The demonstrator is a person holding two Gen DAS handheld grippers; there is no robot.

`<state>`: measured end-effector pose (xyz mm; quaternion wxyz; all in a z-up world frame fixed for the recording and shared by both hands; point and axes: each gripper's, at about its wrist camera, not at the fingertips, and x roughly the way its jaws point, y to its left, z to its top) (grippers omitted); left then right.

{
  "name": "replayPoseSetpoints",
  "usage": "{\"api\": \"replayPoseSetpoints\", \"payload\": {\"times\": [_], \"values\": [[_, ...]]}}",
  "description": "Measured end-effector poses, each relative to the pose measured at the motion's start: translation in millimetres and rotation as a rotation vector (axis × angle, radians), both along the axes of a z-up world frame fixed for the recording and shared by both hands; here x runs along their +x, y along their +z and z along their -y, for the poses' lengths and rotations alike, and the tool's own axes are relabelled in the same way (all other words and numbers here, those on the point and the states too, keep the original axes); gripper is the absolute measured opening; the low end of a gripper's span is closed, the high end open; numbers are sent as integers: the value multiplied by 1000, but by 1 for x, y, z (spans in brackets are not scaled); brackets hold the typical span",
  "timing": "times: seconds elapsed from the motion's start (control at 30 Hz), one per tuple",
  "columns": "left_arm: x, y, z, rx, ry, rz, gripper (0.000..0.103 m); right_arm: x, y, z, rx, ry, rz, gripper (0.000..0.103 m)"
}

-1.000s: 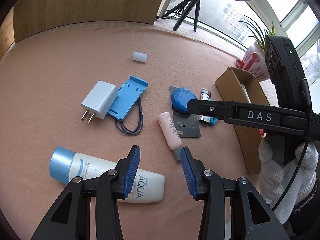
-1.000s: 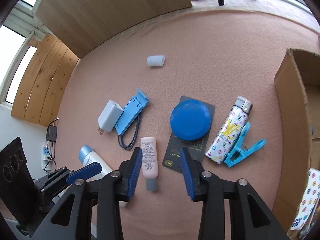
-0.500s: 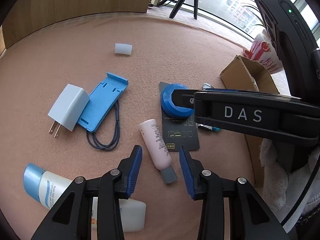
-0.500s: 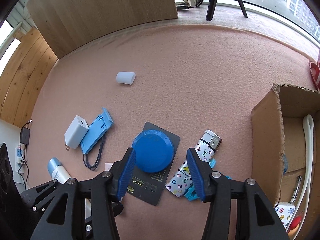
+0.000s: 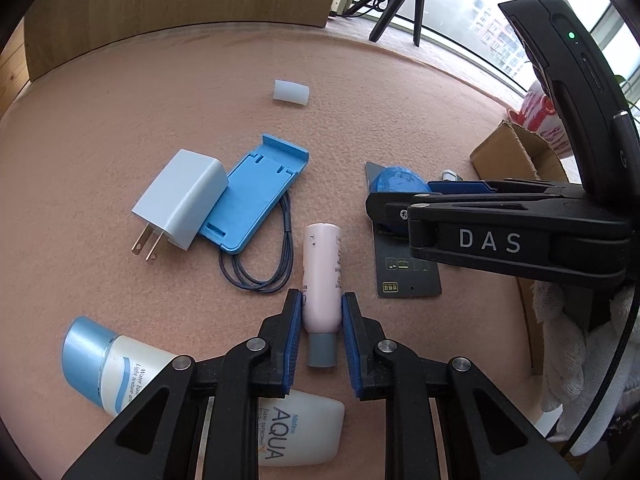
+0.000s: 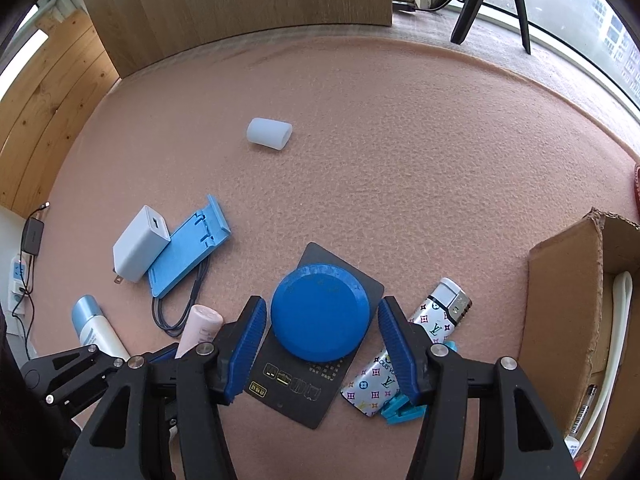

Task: Organize objects
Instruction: 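Grasp the blue round case with the right gripper while the left grasps the pink lotion tube, then carry the blue case and pink tube into the box and release both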

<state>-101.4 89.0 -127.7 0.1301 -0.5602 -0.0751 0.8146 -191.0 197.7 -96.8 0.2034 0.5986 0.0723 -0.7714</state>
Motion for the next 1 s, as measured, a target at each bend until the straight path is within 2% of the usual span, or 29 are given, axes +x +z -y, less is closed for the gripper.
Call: {"api": "replayPoseSetpoints", "payload": {"times": [0.03,0.1,0.3,0.5,0.7,1.0], "values": [[1,0,1,2,4,1,21,0,0,0,4,1,-8,54],[0,0,4,11,13,3,21,1,1,0,10,1,-13,47],[2,5,12,44,37,1,21,5,6,-14,-40,-32,0,47],[6,24,12,72,33,-34,21,17,34,-37,-105,-68,-39,46],[9,50,-3,96,1,-82,21,38,68,-68,-117,-105,-111,46],[14,85,-49,132,-86,-142,21,73,104,-142,-136,-227,-175,46]]}}
